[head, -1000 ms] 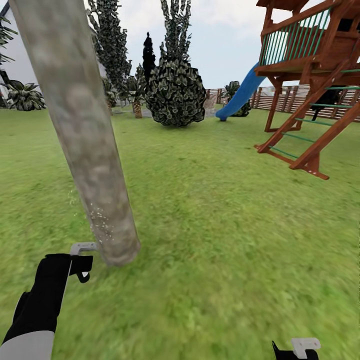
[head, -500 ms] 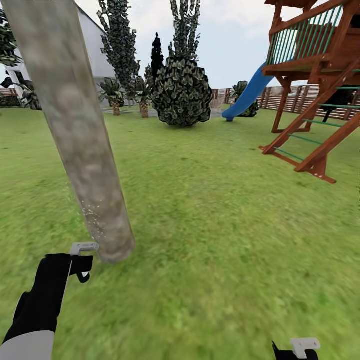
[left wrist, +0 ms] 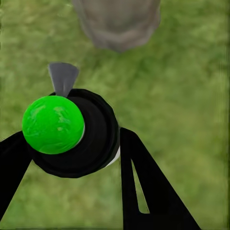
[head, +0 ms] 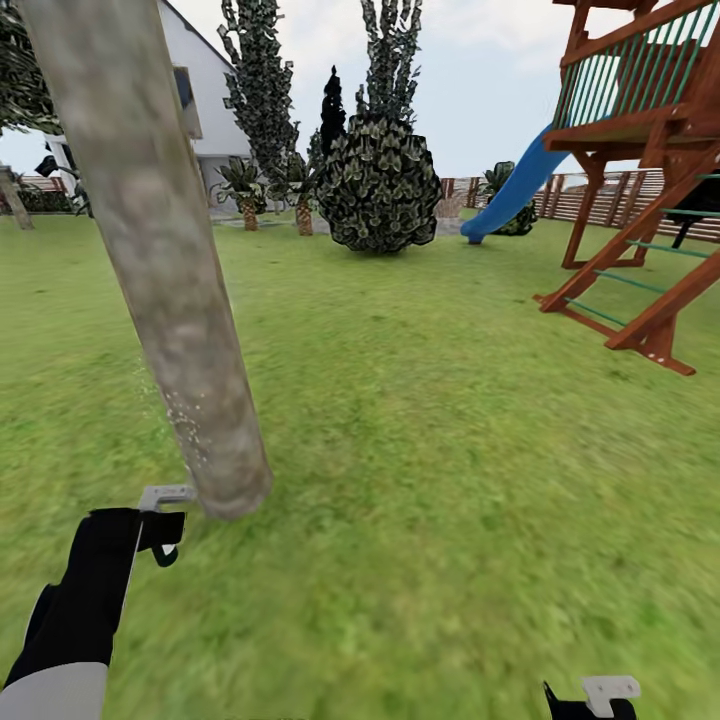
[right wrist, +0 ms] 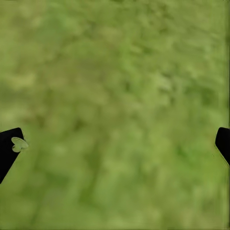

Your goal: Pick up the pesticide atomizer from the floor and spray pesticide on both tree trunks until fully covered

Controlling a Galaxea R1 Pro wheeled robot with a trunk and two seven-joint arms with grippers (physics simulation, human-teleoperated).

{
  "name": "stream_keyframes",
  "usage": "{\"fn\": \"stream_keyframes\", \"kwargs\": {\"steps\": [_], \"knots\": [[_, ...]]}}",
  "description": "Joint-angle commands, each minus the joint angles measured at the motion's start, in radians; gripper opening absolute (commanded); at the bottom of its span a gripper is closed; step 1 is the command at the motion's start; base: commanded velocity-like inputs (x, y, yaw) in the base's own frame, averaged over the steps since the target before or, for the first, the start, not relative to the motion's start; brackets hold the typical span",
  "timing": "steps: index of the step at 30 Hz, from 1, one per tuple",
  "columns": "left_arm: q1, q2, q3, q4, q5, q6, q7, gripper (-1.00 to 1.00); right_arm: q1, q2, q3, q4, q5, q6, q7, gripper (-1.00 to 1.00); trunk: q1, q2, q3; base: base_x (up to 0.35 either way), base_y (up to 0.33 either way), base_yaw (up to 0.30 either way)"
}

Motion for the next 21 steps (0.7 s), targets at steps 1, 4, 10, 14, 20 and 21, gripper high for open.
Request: {"fn": "stream_keyframes", "kwargs": {"steps": [1,4,10,14,20,21], "knots": [[0.0,0.0,0.0,0.0,0.0,0.0,0.0,-1.0,0.0,0.0,0.0,0.0,0.0,0.0,0.0,1.0,0.0,0.0,0.0,0.0,-0.056,0.251],[0.0,0.0,-0.001,0.0,-0.002,0.0,0.0,-1.0,0.0,0.0,0.0,0.0,0.0,0.0,0.0,1.0,0.0,0.0,0.0,0.0,-0.014,0.27],[0.004,0.002,0.0,0.001,-0.006,0.0,0.0,-1.0,0.0,0.0,0.0,0.001,0.001,0.0,0.0,1.0,0.0,0.0,0.0,0.0,-0.001,0.276],[0.005,0.02,0.009,-0.009,-0.007,0.005,-0.004,-1.0,0.0,0.001,0.0,0.0,0.001,-0.001,0.0,1.0,0.0,0.0,0.0,0.0,0.0,0.24],[0.002,0.024,0.01,-0.019,-0.006,0.009,-0.004,-1.0,0.0,0.01,0.0,0.0,0.002,-0.002,0.001,1.0,0.0,0.0,0.0,0.119,-0.149,0.046],[0.002,0.024,0.009,-0.02,-0.006,0.007,-0.003,-1.0,0.0,0.011,0.0,0.0,0.001,-0.002,0.0,1.0,0.0,0.0,0.0,0.161,-0.229,0.2]]}}
